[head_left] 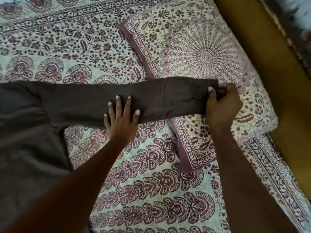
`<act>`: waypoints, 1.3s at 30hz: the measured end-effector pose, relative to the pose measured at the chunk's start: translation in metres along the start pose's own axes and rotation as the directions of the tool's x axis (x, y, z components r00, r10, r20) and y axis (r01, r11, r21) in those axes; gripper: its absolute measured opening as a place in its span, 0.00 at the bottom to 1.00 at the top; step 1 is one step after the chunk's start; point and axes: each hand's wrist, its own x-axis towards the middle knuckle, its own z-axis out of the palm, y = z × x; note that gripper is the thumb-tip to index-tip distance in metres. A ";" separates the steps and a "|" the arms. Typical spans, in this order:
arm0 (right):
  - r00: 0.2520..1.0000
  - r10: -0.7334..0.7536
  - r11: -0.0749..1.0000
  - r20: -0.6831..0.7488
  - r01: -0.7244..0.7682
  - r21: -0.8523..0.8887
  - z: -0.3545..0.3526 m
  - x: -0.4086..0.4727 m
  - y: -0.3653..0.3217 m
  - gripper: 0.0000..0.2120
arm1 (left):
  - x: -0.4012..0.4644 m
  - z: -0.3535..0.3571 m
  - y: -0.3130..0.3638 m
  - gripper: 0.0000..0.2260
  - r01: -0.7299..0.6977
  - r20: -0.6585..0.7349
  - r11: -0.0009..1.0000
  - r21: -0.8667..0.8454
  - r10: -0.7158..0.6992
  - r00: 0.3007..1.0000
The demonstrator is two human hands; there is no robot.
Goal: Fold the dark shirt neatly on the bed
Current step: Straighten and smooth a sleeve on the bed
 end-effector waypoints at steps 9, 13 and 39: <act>0.798 -0.335 0.683 0.500 0.572 -0.455 0.023 -0.061 -0.027 0.23 | 0.004 -0.010 -0.006 0.29 -0.019 0.073 0.993 -0.117 0.028 0.997; 0.797 -0.351 0.680 0.491 0.577 -0.452 0.036 -0.097 -0.058 0.27 | -0.006 -0.033 -0.032 0.29 -0.129 -0.063 0.955 -0.267 0.116 0.991; 0.270 -0.542 0.582 0.796 0.804 0.123 0.356 -0.352 -0.283 0.33 | -0.015 -0.152 -0.392 0.28 0.354 -0.419 0.917 0.186 -0.252 0.872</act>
